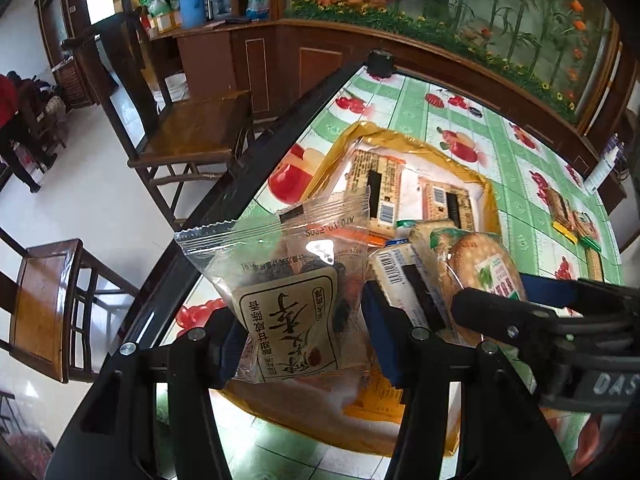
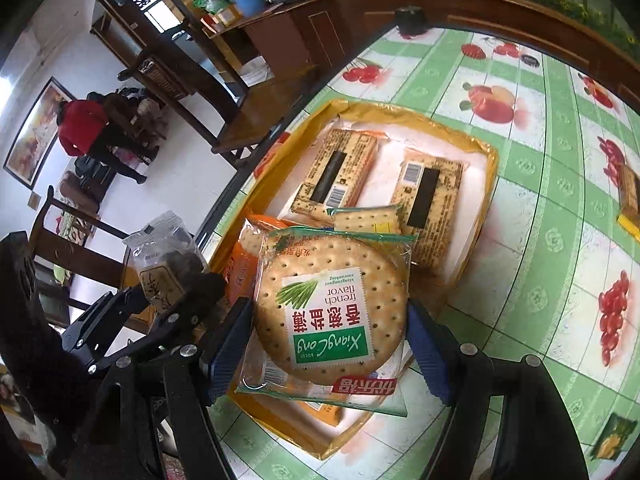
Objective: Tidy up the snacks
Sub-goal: 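Lift and carry the bagged snack and round pack over the white box, then lower both packs into the white box and open both grippers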
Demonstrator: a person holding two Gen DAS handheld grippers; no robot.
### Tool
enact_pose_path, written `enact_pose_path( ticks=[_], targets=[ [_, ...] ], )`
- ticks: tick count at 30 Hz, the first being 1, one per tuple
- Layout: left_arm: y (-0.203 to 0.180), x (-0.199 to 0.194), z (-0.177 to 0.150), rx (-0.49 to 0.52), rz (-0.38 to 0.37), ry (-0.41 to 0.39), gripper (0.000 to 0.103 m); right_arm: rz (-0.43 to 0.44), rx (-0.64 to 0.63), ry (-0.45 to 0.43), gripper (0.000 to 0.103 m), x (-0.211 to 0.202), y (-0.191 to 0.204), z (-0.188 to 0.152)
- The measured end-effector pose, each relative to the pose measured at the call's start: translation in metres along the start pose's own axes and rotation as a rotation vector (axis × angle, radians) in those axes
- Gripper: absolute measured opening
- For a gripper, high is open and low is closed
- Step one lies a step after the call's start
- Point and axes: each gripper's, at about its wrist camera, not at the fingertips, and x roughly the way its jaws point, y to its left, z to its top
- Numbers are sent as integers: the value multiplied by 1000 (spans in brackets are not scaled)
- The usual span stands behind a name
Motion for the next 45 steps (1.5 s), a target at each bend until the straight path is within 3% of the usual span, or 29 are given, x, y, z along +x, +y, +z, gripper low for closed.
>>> enact_pose_path(
  ticks=[11,20,27,34,45],
  targets=[
    [8,17,3,-47,36,67,54,16,57,0,77,3,-5,-5],
    [22,16,6,-132,-14,87,54,-2,69,9,79,14,-2,-8],
    [27,20,9,-182,-61,122,54,38,98,8,81,10,0,-11],
    [18,2,13,-171,-58,60,54,31,98,11,81,1,-3,-18],
    [-20,-8,7,-141,-40,41,54,12,85,-15,81,-31,-24,-45]
  ],
)
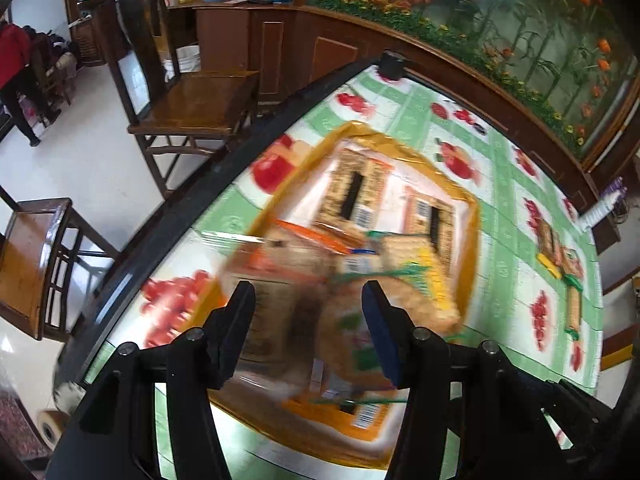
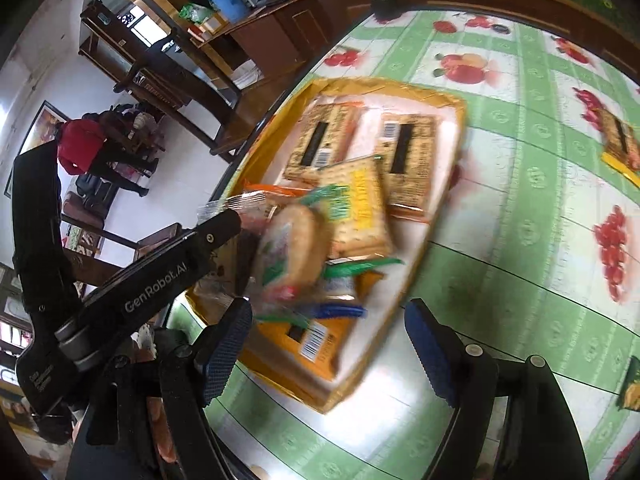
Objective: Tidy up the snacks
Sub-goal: 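Lower both packs into the white box and open both grippers, then grasp the long tan cracker pack with the left gripper while the right grasps the dark green pack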
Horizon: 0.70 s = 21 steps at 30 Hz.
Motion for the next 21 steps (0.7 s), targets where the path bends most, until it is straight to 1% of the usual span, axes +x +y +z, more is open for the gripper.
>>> enact_pose_path(
  ticks=[3,5,6,11,12,15,16,19,21],
  targets=[
    [-24,-13,-6,30,25,-64,54,-19,34,-28,81,-18,-24,-9],
    [-42,-19,-10,66,20,-84,54,-34,70,-44,81,-31,-47,-17],
    [-57,-21,-14,98,6,-85,54,-43,90,-50,81,-37,-59,-21],
    [-116,-17,-34,221,-27,-48,54,-105,226,-94,81,-75,-138,-51],
    [-133,-13,-40,257,-33,-32,54,-119,248,-102,81,-81,-151,-56],
    [-164,-8,-54,323,-50,8,54,-168,335,-134,81,-108,-202,-73],
    [-176,-7,-58,343,-58,22,54,-184,375,-142,81,-119,-224,-81],
    [-208,-3,-68,403,-63,42,54,-209,437,-119,82,-133,-267,-96],
    [-227,-3,-73,444,-51,46,54,-218,433,-109,82,-135,-281,-102]
  ],
)
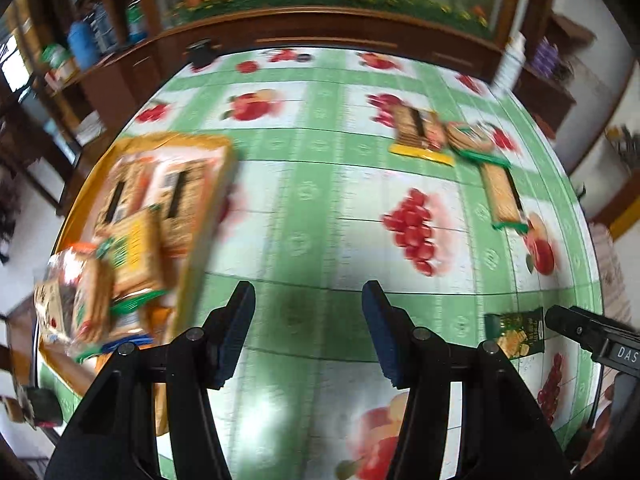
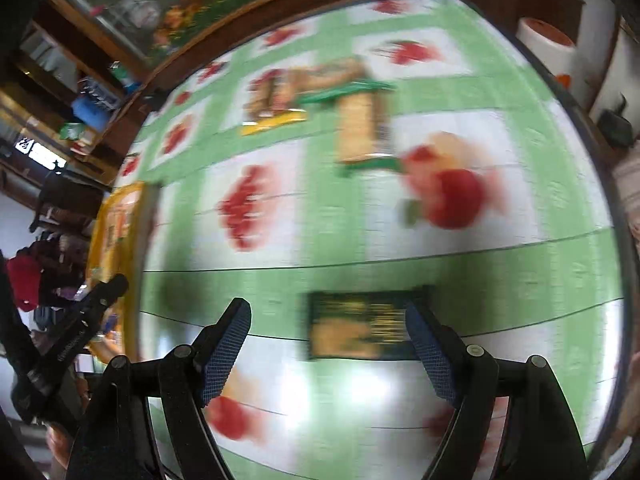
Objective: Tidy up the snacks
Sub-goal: 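Grasp the long tan cracker pack with the left gripper while the right grasps the dark green pack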
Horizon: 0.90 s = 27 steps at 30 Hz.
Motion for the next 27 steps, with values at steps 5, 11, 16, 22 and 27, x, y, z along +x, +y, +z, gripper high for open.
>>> enact_pose_path(
  ticks=[5,11,16,22,27],
  targets=[
    [-30,3,1,41,-15,19,54,41,-128,48,85,14,-6,4],
    [-35,9,-6,46,-4,59,54,92,-384,138,85,36,20,3],
    [-25,14,-10,12,5,83,54,26,-645,234,86,46,40,-18],
    [-24,16,-11,-8,3,99,54,-98,-854,199,87,52,64,-35],
    [-27,14,-14,4,5,103,54,-112,-885,203,87,65,71,-31]
  ],
)
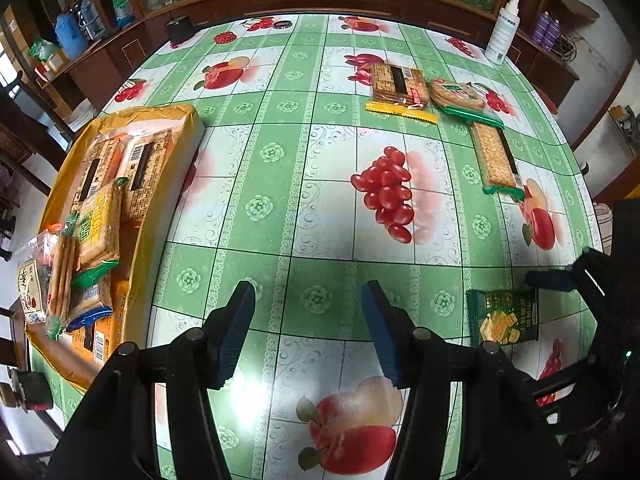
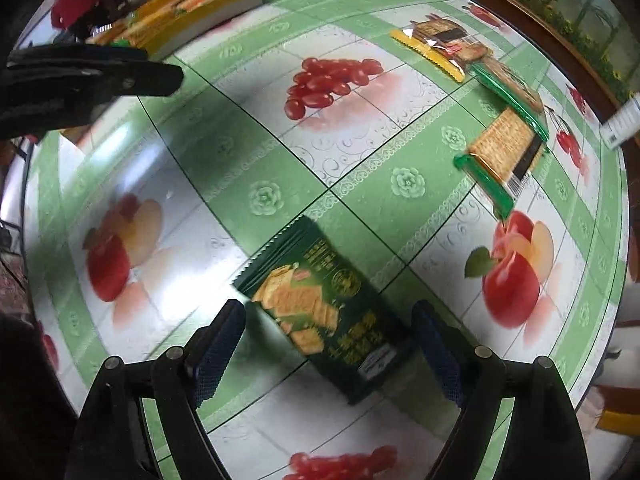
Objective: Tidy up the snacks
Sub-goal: 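Grasp the long tan cracker pack with the left gripper while the right grasps the dark green pack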
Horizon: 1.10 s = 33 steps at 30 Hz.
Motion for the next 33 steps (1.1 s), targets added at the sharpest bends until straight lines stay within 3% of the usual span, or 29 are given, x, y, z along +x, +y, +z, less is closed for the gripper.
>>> enact_pose_path(
  ticks=[4,9,13,14,15,16,20,23,26,30,33],
  targets=[
    [-1,2,1,-4,-7,10,54,21,50,-4,82,0,-4,-2],
    [-22,12,22,-19,-68,53,54,24,136,-14,66,-12,-19,-22],
    [-64,14,57,4,-162,54,57,1,236,-23,67,-19,-30,-49],
    [-78,16,67,19,-183,56,62,0,246,-22,68,-20,-32,-56],
    [-93,19,78,39,-197,65,74,-3,254,-24,68,-21,-33,-60],
    [-108,23,89,58,-205,73,76,-5,261,-24,68,-22,-34,-66],
    [-157,40,123,107,-207,99,76,19,302,-41,72,-23,-36,-71],
    [-183,52,135,141,-156,102,75,40,316,-59,76,-23,-39,-75],
    [-193,66,137,154,-131,131,75,61,322,-73,77,-24,-43,-77],
    [-195,86,136,118,-162,205,75,77,323,-86,77,-28,-54,-84],
    [-195,96,137,96,-162,211,75,89,335,-89,77,-29,-64,-79]
  ],
)
